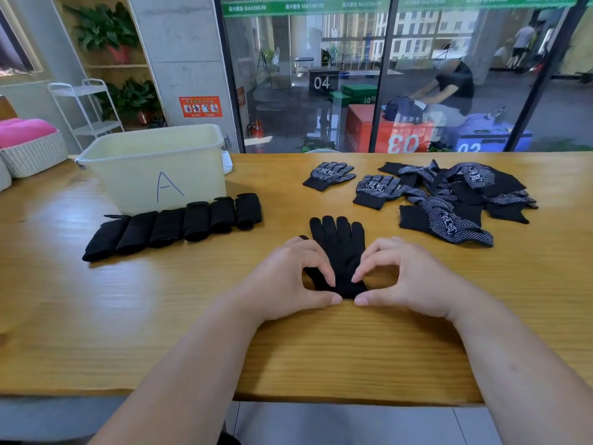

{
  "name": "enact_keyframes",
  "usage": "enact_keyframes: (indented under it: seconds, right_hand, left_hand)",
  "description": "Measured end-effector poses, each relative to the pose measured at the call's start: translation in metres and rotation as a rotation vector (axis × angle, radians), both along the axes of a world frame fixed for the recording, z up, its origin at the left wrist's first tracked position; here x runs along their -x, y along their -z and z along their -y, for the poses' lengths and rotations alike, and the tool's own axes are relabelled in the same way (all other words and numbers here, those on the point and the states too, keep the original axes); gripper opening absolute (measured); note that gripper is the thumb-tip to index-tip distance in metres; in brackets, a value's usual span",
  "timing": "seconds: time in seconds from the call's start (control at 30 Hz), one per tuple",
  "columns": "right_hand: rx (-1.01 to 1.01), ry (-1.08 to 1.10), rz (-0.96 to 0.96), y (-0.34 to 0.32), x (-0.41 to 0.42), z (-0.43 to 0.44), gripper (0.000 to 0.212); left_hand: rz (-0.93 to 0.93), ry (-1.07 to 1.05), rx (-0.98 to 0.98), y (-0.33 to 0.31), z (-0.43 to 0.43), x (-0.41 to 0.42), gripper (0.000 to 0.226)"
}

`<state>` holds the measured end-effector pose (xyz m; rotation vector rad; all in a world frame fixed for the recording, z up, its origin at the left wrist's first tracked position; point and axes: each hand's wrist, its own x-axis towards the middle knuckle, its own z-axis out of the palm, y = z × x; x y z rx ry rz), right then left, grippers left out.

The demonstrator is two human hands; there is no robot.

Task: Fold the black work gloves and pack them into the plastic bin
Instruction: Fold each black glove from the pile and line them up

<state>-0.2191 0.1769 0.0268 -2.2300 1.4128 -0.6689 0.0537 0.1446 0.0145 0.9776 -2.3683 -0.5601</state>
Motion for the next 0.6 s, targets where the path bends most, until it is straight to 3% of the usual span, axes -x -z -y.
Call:
enact_keyframes:
  seconds: [0.27, 0.6]
  right_hand:
    - [0.029, 0.007, 0.006, 0.0006, 0.0011, 0.0004, 0.025]
    - [0.173, -0.008, -0.055, 0.0036, -0.0045, 0.0013, 0.011]
  left_hand:
    - [-0.074, -0.001, -0.101, -0.0027, -0.0027, -0.0049, 0.008]
    - [-0.009, -0.038, -0.040, -0.0041, -0.0023, -0.0053, 0.010]
